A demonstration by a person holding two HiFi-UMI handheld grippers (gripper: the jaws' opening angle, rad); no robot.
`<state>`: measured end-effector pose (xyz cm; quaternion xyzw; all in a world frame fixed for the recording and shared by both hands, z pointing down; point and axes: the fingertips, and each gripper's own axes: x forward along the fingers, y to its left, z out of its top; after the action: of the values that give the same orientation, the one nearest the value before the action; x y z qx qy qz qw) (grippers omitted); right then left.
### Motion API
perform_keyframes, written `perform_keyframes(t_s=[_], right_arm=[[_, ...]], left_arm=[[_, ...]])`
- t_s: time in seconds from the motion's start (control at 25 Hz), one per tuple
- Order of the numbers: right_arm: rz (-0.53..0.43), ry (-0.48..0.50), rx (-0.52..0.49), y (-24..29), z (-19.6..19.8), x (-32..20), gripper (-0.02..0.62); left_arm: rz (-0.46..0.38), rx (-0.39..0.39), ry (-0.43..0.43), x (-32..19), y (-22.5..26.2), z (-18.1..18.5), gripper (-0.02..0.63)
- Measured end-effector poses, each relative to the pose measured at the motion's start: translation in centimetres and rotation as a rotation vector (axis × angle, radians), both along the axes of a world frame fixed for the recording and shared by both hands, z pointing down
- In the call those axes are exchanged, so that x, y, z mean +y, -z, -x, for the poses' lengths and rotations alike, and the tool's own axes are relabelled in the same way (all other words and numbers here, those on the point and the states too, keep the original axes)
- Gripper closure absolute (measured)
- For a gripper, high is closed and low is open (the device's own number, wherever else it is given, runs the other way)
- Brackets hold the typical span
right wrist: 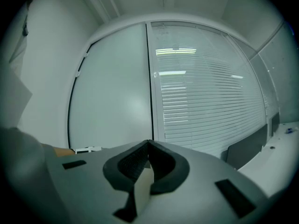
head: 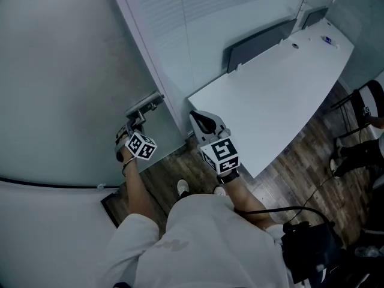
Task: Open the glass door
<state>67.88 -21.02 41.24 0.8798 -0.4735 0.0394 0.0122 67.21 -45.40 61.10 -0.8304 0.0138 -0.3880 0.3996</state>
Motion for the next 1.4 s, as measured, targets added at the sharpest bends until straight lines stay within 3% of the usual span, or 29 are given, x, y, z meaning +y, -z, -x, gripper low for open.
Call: perform_keyframes(t_s=[0.28,0.56,0.8,1.16,1.4], right_arm=[[-0.002,0.014,0.014,-1.4,1.1,2.8,0.592],[-0.009,0.009,0.007,-0.3,1.8,6.7,0.593],[-0.021,0.064,-0.008,-1.2,3.9,9.6,0.592],[-0.042,0.209,-0.037,-1.1,6.9,8.0,0.592],[-0.081,0.248,-0.035,-0.8,8.8,7.1,0.592]], left_arm=[[-0.028,0.008,0.044,1.5,-1.8,1.6,0.499],[-0.052,0.017,0.096,2.9,-0.3,3.6,0.497],[-0.059,0.031,0.124,5.4,-0.2,6.3,0.491],[-0.032,-0.015,0.11,7.7,0.8,9.8,0.483],[-0.025,-0.031,0.084,9.7,0.4,12.5,0.482]])
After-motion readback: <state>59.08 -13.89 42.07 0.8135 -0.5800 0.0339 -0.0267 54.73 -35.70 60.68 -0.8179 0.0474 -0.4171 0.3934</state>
